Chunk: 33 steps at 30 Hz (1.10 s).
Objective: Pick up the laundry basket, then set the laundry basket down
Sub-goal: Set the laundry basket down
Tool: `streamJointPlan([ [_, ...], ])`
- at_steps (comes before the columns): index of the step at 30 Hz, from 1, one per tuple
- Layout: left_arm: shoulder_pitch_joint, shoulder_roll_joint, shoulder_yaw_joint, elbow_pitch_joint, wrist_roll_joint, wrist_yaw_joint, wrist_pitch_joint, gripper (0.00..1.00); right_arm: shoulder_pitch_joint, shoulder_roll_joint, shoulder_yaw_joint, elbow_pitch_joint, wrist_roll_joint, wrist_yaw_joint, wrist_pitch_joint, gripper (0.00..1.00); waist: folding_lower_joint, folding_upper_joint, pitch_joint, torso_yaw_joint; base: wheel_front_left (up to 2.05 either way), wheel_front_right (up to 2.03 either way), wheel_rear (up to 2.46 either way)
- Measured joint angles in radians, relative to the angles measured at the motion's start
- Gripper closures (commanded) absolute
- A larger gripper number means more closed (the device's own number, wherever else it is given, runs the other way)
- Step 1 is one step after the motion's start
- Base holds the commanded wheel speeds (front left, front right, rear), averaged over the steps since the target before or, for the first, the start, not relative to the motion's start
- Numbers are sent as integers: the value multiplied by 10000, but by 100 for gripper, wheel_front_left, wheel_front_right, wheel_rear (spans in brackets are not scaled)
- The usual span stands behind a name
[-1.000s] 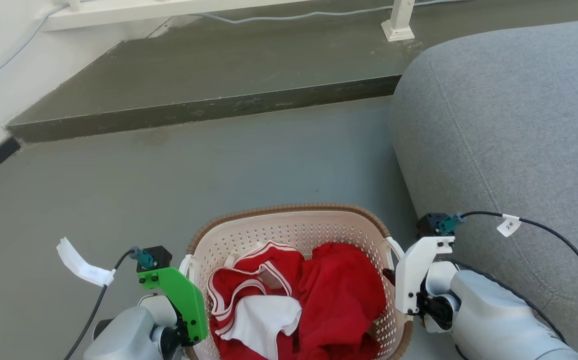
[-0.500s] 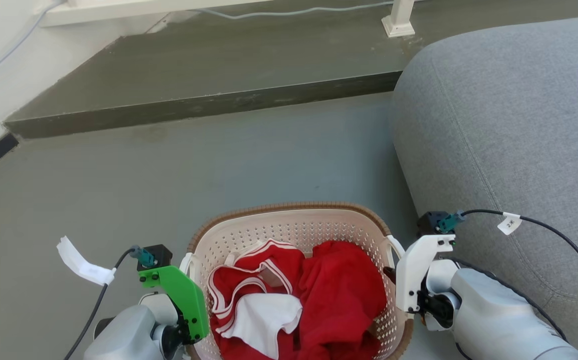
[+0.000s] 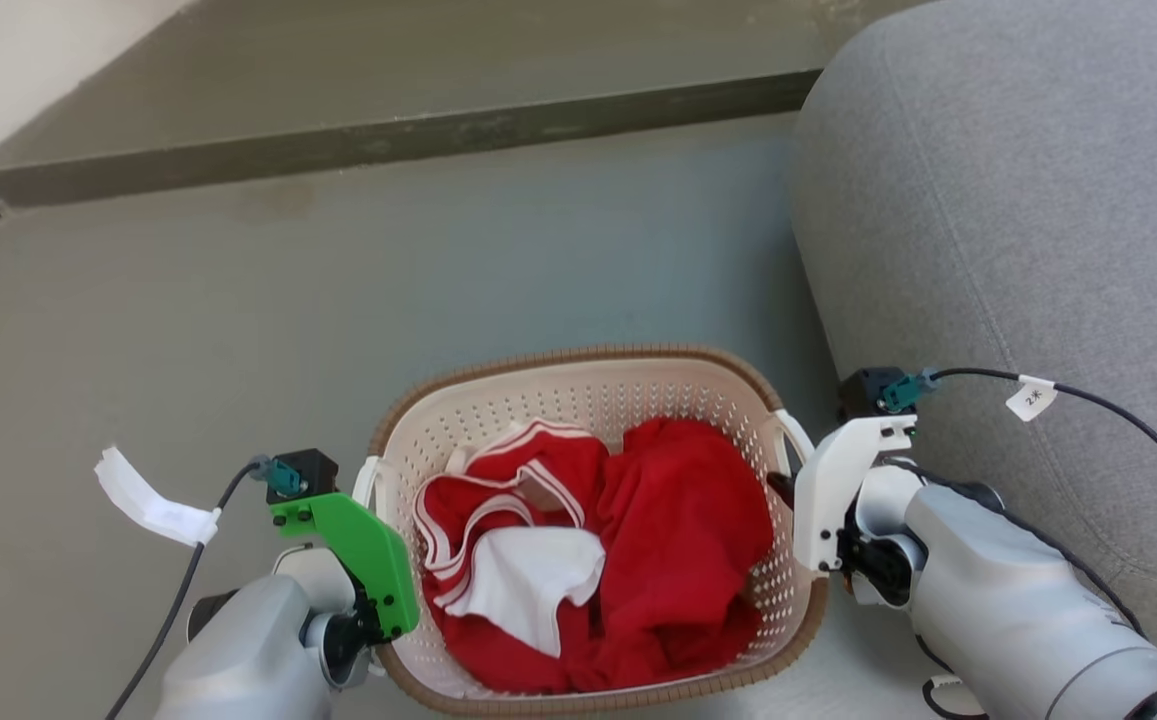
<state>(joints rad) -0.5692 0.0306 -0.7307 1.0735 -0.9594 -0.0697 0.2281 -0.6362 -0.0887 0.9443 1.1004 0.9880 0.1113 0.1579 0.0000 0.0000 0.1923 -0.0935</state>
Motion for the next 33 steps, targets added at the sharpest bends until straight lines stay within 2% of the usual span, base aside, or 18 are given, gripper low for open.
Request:
streamJointPlan([
  [33,-2239,111,159,-199,313,146,-1902,100,-2247,-328,90,-408,-299,0,-1998,100,1,0,3930,197,0,0,0],
])
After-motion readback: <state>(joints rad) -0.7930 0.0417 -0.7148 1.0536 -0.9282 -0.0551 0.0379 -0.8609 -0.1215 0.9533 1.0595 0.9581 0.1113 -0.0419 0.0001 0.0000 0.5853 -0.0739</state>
